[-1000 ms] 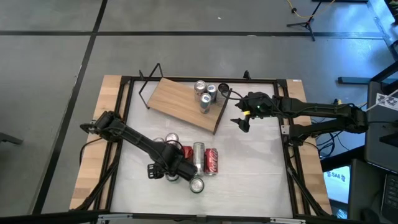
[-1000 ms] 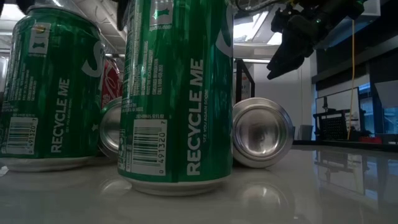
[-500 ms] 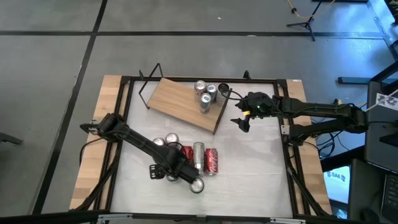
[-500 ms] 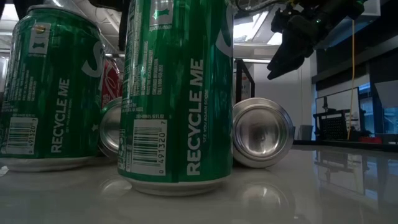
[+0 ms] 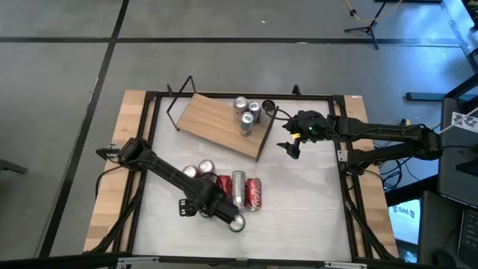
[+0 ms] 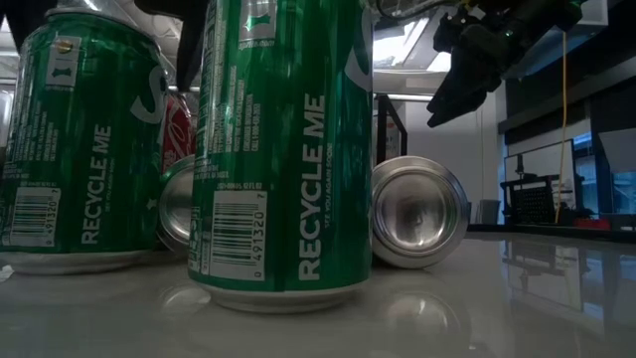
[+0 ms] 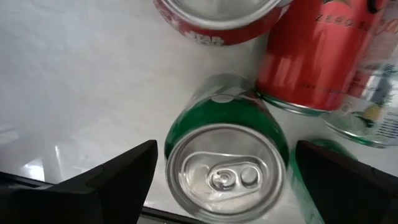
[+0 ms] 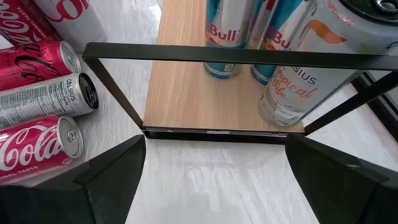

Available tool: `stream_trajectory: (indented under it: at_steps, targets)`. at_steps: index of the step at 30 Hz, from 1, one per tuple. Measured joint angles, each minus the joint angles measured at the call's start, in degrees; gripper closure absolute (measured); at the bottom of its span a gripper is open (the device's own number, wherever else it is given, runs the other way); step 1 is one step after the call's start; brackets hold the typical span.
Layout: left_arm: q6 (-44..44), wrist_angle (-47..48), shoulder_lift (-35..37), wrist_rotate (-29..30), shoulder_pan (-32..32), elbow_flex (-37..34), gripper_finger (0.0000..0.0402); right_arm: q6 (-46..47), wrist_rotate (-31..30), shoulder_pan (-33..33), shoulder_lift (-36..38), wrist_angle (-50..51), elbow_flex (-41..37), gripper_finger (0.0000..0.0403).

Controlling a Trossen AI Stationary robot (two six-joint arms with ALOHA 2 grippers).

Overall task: Place canned beverage on shelf
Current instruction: Put the left green soda can on the shelf

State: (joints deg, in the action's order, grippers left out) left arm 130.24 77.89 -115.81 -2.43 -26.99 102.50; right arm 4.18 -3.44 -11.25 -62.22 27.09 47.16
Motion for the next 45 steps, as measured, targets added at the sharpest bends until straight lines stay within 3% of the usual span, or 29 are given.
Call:
stream_trajectory:
  at_steps: [11,22,28,34,45]
  targets:
    - [-2.3,-0.2,-1.2,1.5,-0.4,0.0,0.0036,0.0,0.0,0.0,0.0,0.0,0.0,0.0022]
    - [-1.9,0.1,-1.1,2.2,-1.6,0.0,0.0124,0.0,0.0,0.0,0.0,0.0,0.0,0.0022]
    - [-4.1,0.1,-1.1,2.9,-1.6,0.0,0.0126,0.0,0.0,0.0,0.0,0.0,0.0,0.0022]
    - [-14.6,0.6,-1.1,3.4,-1.6,0.0,0.0125,0.0,0.0,0.0,0.0,0.0,0.0,0.0022]
    - [-52.1,0.7,-1.1,4.5,-1.5,0.0,0.0121,0.0,0.0,0.0,0.0,0.0,0.0,0.0022]
